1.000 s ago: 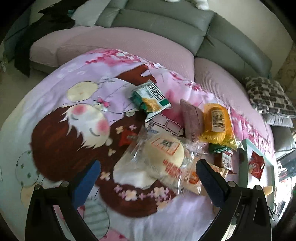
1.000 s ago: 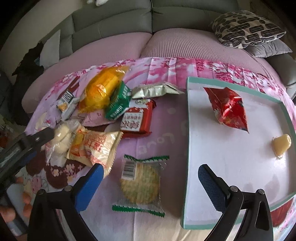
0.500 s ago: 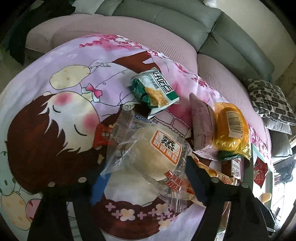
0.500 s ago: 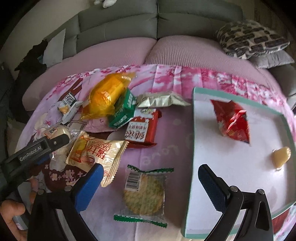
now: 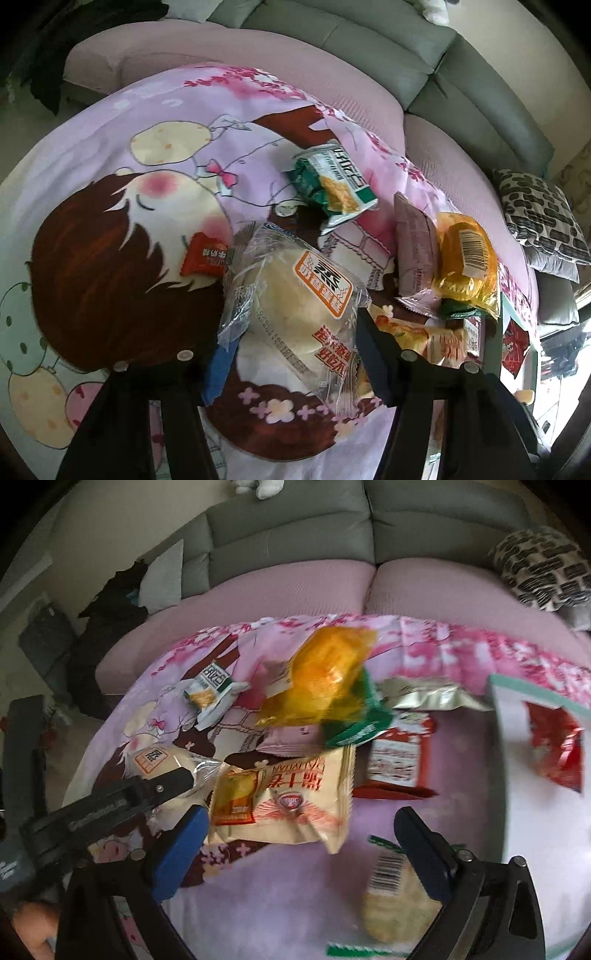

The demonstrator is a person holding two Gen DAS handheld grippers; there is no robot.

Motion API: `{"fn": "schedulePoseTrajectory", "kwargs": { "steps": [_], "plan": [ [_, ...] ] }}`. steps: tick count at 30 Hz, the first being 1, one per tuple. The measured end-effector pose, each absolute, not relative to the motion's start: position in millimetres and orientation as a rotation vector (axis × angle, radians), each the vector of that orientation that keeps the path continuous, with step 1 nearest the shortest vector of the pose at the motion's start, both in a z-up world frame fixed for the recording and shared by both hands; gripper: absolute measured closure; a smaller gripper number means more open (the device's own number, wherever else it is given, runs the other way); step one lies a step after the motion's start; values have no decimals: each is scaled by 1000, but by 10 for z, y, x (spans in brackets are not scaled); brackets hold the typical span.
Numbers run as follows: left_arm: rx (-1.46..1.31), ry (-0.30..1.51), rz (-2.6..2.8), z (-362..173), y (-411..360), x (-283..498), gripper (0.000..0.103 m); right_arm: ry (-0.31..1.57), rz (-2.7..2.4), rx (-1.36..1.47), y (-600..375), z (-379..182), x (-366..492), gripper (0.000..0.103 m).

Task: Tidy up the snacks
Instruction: 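Grasp the clear bun bag with the left tool while the right tool grasps the cream biscuit packet, then carry both packets onto the tray and open both tools to release them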

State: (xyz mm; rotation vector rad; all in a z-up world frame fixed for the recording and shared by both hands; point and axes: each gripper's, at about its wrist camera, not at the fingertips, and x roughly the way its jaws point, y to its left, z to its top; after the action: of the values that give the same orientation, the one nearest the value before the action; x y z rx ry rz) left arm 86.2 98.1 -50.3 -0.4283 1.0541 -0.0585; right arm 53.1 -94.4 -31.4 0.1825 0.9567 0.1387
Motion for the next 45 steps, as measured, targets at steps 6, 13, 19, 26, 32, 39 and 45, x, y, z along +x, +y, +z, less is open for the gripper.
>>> {"fn": "schedulePoseTrajectory", "kwargs": {
  "steps": [6, 13, 19, 26, 32, 39, 45],
  "plan": [
    [-450, 1056, -56, -510, 1049, 844, 39, 974, 161, 273, -946, -476, 640, 12],
    [-453, 1057, -59, -512, 1072, 828, 39, 945, 155, 346, -974, -479, 660, 40],
    [-445, 1058, -53, -509, 1061, 829, 39, 921, 158, 396, -1056, -453, 629, 54],
    [-432, 1053, -36, -462, 1064, 801, 40, 893, 165, 412, -1096, -375, 583, 60],
    [-421, 1026, -31, -364, 1073, 756, 40, 859, 175, 426, -1169, -261, 508, 60],
    [-407, 978, -50, -170, 1024, 702, 40, 803, 171, 440, -1315, -38, 361, 60],
    [-377, 940, -73, 11, 894, 642, 40, 754, 134, 461, -1549, 147, 209, 60]
  ]
}}
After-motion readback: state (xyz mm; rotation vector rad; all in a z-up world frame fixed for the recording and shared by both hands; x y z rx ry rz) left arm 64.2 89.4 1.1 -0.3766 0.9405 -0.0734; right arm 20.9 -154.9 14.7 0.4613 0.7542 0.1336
